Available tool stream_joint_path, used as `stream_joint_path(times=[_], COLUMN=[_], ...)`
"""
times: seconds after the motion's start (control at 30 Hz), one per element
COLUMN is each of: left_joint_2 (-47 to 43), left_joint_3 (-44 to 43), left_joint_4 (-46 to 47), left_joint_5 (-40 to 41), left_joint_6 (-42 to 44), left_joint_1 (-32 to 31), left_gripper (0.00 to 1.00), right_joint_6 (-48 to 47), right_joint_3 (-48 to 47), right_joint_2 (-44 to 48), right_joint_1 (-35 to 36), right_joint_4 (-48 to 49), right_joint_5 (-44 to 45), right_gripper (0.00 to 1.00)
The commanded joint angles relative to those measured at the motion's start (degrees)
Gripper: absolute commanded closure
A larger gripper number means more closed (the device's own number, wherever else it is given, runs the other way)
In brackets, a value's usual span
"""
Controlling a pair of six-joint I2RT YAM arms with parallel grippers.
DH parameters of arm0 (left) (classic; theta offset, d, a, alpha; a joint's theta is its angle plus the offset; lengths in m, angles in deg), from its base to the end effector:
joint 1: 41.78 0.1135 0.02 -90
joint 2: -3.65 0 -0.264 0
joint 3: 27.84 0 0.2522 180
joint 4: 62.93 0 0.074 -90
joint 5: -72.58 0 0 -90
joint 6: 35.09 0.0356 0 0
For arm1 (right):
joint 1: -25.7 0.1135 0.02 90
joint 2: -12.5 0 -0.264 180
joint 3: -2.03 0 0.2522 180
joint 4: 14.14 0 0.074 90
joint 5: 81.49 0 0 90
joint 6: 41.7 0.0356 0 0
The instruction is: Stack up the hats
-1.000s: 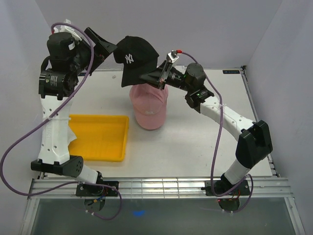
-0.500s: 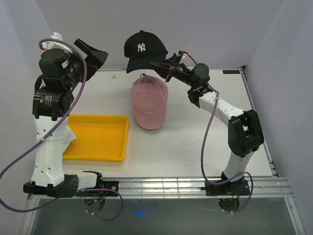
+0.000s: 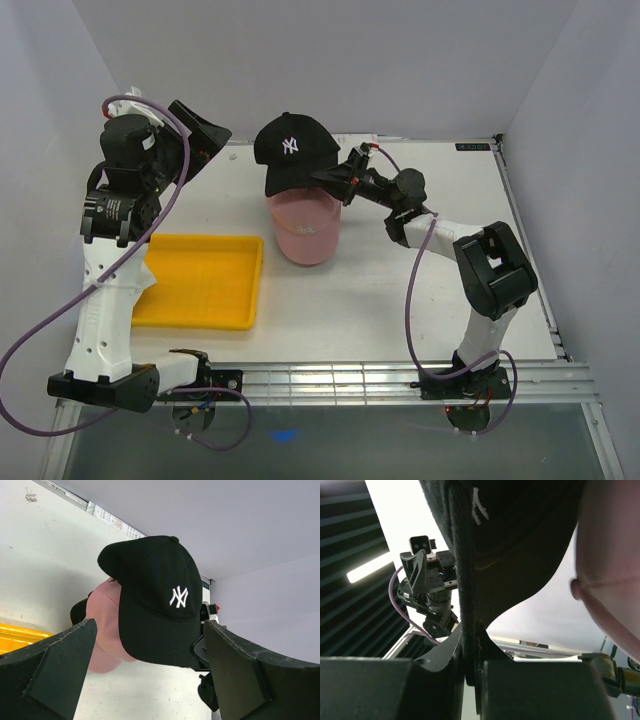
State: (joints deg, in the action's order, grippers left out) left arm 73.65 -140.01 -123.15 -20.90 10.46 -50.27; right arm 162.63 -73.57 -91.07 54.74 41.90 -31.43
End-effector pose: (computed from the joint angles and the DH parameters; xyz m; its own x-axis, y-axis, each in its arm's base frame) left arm 0.2180 -0.0347 0.4970 -0.3619 -0.6527 -0.6656 -0.0687 0.7307 -0.6792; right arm 0.3334 0.2113 0.2995 -0.9599 0.2661 0.0883 -0.0175 -0.3710 0.9285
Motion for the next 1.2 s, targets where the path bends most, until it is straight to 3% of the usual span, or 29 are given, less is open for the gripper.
stream_joint_path(times=[0.0, 0.73, 1.17], left_joint_2=[-2.6, -3.7, -3.8], left_joint_3=[1.6, 6.7, 12.0], left_joint_4=[1.8, 2.5, 3.0], left_joint_5=[-0.8, -2.6, -4.4], left_joint_6=[0.6, 1.2, 2.4], left_joint_1=[-0.1, -0.1, -0.1], left_gripper=[0.03, 0.05, 0.08], right_joint_6=[6.7, 1.6, 2.9], right_joint_3=[2.5, 15.5, 23.7], right_joint_2=[1.4, 3.4, -0.5], right_joint_1=[0.0, -0.2, -0.2], right_joint_4=[15.5, 23.1, 28.6], right_joint_5=[-0.8, -3.7, -3.6], right_gripper=[0.92, 0.92, 0.92])
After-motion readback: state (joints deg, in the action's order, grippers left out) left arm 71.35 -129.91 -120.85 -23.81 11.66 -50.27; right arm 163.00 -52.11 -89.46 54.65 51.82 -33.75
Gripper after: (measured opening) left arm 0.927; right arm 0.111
